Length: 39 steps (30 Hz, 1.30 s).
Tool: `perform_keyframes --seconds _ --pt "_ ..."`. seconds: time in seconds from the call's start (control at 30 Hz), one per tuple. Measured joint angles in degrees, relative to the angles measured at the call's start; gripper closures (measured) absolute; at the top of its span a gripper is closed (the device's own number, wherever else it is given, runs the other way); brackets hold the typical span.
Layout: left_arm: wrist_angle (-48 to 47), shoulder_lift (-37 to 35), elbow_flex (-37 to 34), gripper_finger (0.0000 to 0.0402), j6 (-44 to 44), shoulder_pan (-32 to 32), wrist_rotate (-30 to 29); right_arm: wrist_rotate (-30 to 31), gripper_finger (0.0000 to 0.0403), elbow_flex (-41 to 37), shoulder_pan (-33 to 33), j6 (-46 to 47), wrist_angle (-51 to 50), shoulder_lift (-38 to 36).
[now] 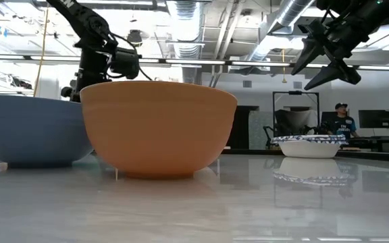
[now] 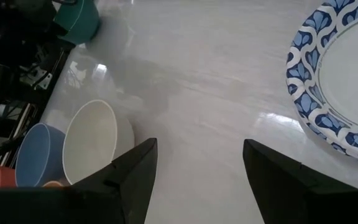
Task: Nest bowls inside each other
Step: Stack the green bowl into the blue patterned paper bowl
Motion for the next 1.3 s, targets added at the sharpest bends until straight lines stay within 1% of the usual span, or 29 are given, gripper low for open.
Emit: perform_keyframes --seconds 0.17,0.2,0.37,0.57,0.7,0.77,0.83,0.97,1.13,1.3 --pt "1.2 0.0 -0.5 0.0373 1.3 -0.5 0.7 0.0 0.0143 0.0 0.0 0.1 0.0 0.0" --pt "1.6 0.0 -0.5 0.0387 1.6 -0.7 0.8 0.0 0.0143 0.0 0.0 0.2 0.0 0.0" --pt "2.0 0.0 0.0 0.0399 3.0 -3.4 -0.2 0.0 0.0143 0.0 0.0 0.6 1.5 0.1" --pt "1.9 0.0 3.6 0.04 5.9 -9.4 -6.2 0.1 0.0143 0.0 -0.1 -1.4 7.9 0.1" --pt "1.9 0.0 7.6 0.0401 8.1 -13.6 -11.4 0.3 0.0143 0.0 -0.1 -2.0 10.9 0.1" --pt "2.4 0.0 9.9 0.0401 10.3 -15.9 -15.2 0.9 0.0143 0.0 -0.1 -2.0 12.6 0.5" --pt "3.7 0.0 11.9 0.0401 13.3 -18.1 -19.6 2.9 0.0143 0.0 -0.1 -2.5 14.2 1.1" --pt "7.7 0.0 15.3 0.0401 22.9 -22.1 -26.0 5.9 0.0143 0.1 0.0 -7.2 20.4 2.6" --pt "18.3 0.0 16.5 0.0401 39.0 -25.7 -31.2 10.0 0.0143 4.8 0.0 -14.7 21.3 5.8" --pt "28.8 0.6 16.5 0.0401 54.3 -27.5 -31.2 12.2 0.0143 12.6 0.2 -23.8 20.9 10.9"
